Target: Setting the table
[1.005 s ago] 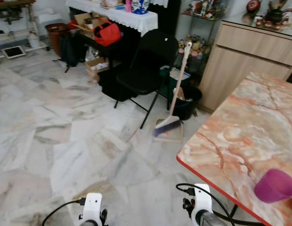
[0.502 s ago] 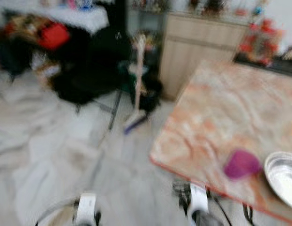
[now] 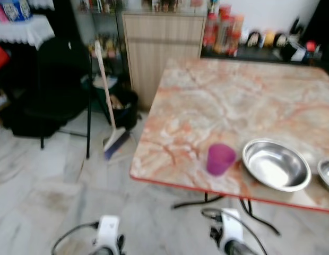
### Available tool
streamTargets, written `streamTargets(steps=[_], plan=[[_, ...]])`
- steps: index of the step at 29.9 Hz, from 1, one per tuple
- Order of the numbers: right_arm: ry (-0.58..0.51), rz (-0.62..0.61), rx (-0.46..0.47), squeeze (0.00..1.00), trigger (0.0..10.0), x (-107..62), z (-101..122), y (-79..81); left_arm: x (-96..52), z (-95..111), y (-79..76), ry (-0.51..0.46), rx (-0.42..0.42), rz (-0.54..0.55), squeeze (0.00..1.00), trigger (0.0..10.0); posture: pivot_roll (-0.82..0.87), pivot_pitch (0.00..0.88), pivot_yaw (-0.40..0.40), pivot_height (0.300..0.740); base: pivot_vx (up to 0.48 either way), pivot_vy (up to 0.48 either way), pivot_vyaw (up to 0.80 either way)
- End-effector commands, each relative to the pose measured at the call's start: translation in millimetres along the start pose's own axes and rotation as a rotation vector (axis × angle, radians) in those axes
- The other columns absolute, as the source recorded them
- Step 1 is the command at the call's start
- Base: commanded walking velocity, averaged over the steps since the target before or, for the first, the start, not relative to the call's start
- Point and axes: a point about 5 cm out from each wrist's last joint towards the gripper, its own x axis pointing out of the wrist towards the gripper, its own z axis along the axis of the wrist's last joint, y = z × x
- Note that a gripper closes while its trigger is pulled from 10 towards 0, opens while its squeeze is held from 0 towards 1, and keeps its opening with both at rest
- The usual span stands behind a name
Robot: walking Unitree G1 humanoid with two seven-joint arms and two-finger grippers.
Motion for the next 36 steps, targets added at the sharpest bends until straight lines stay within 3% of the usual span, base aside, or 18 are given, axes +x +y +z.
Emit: streamTargets(steps=[1, 11, 26, 30, 36], plan=[[-0.028, 0.018, 0.01, 0.0, 10.0, 1.9, 6.2, 8.1, -2.7, -7.2, 6.5, 0.028, 0.017, 0.01, 0.0, 10.0, 0.1, 0.006, -0.032, 0.74, 0.0, 0.0, 0.0], [-0.032, 0.014, 0.023, 0.0, 10.0, 1.8, 6.4, 7.0, -3.1, -8.2, 6.4, 0.032, 0.037, 0.008, 0.0, 10.0, 0.1, 0.007, -0.031, 0.74, 0.0, 0.0, 0.0], [-0.021, -0.002, 0.029, 0.0, 10.0, 1.6, 5.0, 4.9, -2.1, -6.1, 3.6, 0.025, 0.045, -0.007, 0.0, 10.0, 0.1, 0.004, -0.029, 0.74, 0.0, -0.367, 0.0], [-0.022, -0.004, 0.028, 0.0, 10.0, 1.5, 4.8, 4.7, -2.6, -7.1, 2.6, 0.024, 0.042, -0.014, 0.0, 10.0, 0.1, 0.006, -0.029, 0.74, 0.0, -0.396, -0.68], [-0.03, -0.005, 0.03, 0.0, 10.0, 1.3, 5.4, 3.9, -2.8, -7.6, 3.5, 0.026, 0.025, -0.011, 0.0, 10.0, 0.1, 0.005, -0.032, 0.74, 0.0, -0.048, 0.0]])
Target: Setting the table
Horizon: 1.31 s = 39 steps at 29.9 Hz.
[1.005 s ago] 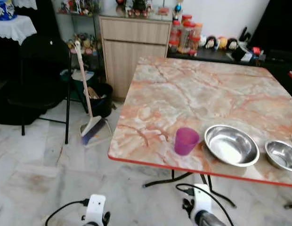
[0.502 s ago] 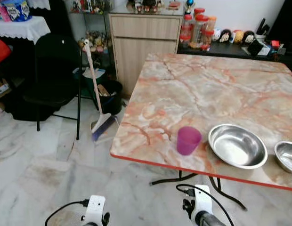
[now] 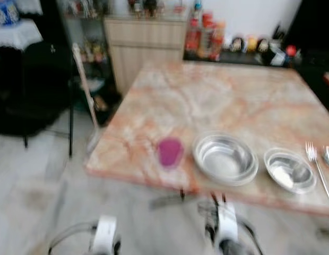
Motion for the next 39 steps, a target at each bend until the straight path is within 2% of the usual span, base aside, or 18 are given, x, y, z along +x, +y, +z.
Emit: streamTargets(steps=[1, 27, 33, 39], plan=[[-0.016, 0.019, 0.013, 0.0, 10.0, 1.8, 4.0, 8.9, -1.3, 1.2, 12.8, -0.001, 0.021, 0.026, 0.0, 10.0, 0.1, 0.005, -0.032, 0.74, 0.0, 0.0, 0.0], [-0.008, 0.005, 0.031, 0.0, 10.0, 1.2, 1.6, 6.5, -2.2, -1.8, 16.7, 0.02, 0.021, 0.045, 0.0, 10.0, 0.09, 0.002, -0.024, 0.74, 0.0, 0.0, 0.0], [-0.005, 0.004, 0.025, 0.0, 10.0, 1.3, 2.0, 5.7, -1.8, 0.0, 18.4, 0.016, -0.003, 0.06, 0.0, 10.0, 0.09, 0.0, -0.03, 0.74, 0.0, 0.0, -0.65], [-0.025, 0.002, 0.026, 0.0, 10.0, 1.2, 4.6, 4.4, -2.2, -0.5, 19.6, 0.011, -0.024, 0.071, 0.0, 10.0, 0.09, 0.0, -0.034, 0.74, 0.0, 0.0, 0.0]])
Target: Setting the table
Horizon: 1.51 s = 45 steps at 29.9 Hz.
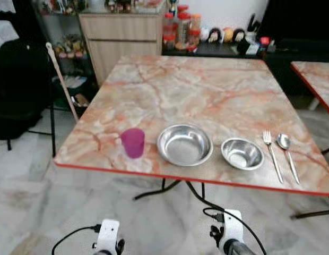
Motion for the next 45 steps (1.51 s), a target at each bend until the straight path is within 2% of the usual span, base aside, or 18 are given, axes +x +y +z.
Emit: streamTargets(steps=[1, 7, 10, 14, 25, 30, 45], plan=[[-0.021, 0.0, 0.007, 0.0, 10.0, 0.7, 4.6, 0.6, -1.0, -2.2, 4.0, 0.003, -0.029, 0.025, 0.0, 10.0, 0.09, 0.0, -0.034, 0.74, 0.0, 0.0, 0.0], [-0.015, -0.007, 0.018, 0.0, 10.0, 0.5, 3.6, -0.2, -1.4, 1.7, 8.3, -0.032, -0.052, 0.042, 0.0, 10.0, 0.09, 0.001, -0.029, 0.74, 0.0, 0.0, 0.0], [-0.003, -0.021, 0.033, 0.0, 10.0, -0.8, -0.8, -4.6, -3.3, -1.0, 12.8, -0.044, -0.089, 0.069, 0.0, 10.0, 0.09, 0.002, -0.029, 0.74, 0.0, 0.0, -0.64], [0.001, -0.023, 0.032, 0.0, 10.0, -1.2, -2.1, -5.5, -4.8, -7.7, 12.6, -0.011, -0.081, 0.07, 0.0, 10.0, 0.1, 0.005, -0.027, 0.74, 0.0, 0.0, -0.68], [-0.02, -0.026, 0.043, 0.0, 10.0, -1.2, 0.8, -7.0, -2.1, -2.7, 7.4, -0.014, -0.067, 0.059, 0.0, 10.0, 0.09, 0.001, -0.029, 0.74, 0.0, 0.0, -0.67], [-0.029, -0.019, 0.038, 0.0, 10.0, -0.6, 3.3, -5.3, -1.8, -3.4, 6.7, 0.002, -0.032, 0.064, 0.0, 10.0, 0.09, 0.002, -0.029, 0.74, 0.0, 0.0, 0.0], [-0.03, -0.01, 0.029, 0.0, 10.0, -0.2, 3.5, -2.9, -2.4, -5.3, 9.2, 0.013, -0.02, 0.081, 0.0, 10.0, 0.09, 0.0, -0.029, 0.74, 0.0, -0.353, 0.0]])
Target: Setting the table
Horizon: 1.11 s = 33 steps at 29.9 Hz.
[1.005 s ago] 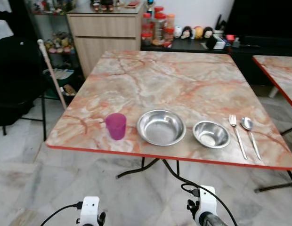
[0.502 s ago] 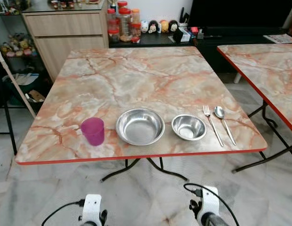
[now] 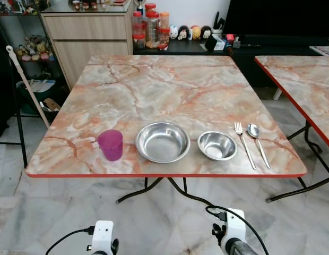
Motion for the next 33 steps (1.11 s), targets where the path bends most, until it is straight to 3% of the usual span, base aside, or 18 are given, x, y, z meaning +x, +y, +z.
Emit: streamTargets(steps=[1, 10, 22, 26, 27, 28, 33], plan=[[-0.008, 0.003, -0.003, 0.0, 10.0, 0.6, 2.1, 1.6, -0.7, -2.8, 2.2, 0.017, 0.026, 0.005, 0.0, 10.0, 0.09, 0.0, -0.029, 0.74, 0.0, -0.368, 0.0], [-0.008, 0.004, -0.004, 0.0, 10.0, 0.7, 2.3, 1.9, 0.0, -0.8, 2.1, 0.013, 0.025, 0.007, 0.0, 10.0, 0.09, 0.0, -0.03, 0.74, 0.0, -0.322, 0.0], [-0.006, 0.006, -0.005, 0.0, 10.0, 0.7, 2.2, 2.4, 0.2, 1.4, 6.6, 0.0, -0.002, 0.038, 0.0, 10.0, 0.1, 0.0, -0.033, 0.74, 0.0, 0.0, 0.0], [-0.006, 0.007, -0.005, 0.0, 10.0, 0.6, 1.9, 2.2, 1.8, 18.2, 14.6, -0.104, -0.074, 0.081, 0.0, 10.0, 0.1, 0.0, -0.034, 0.74, 0.0, 0.0, 0.0], [-0.006, 0.006, -0.006, 0.0, 10.0, 0.5, 1.8, 1.9, 2.4, 34.5, 22.5, -0.198, -0.145, 0.117, 0.0, 10.0, 0.09, 0.002, -0.034, 0.74, 0.0, 0.0, 0.0], [-0.006, 0.006, -0.006, 0.0, 10.0, 0.5, 1.8, 1.9, 2.4, 34.5, 22.5, -0.198, -0.145, 0.117, 0.0, 10.0, 0.09, 0.002, -0.034, 0.74, 0.0, 0.0, 0.0], [0.003, 0.007, -0.011, 0.0, 10.0, 0.2, -0.2, 1.6, -3.7, 73.7, 39.8, -0.451, -0.23, 0.184, 0.0, 10.0, 0.12, 0.011, -0.033, 0.74, 0.0, 0.0, 0.0]])
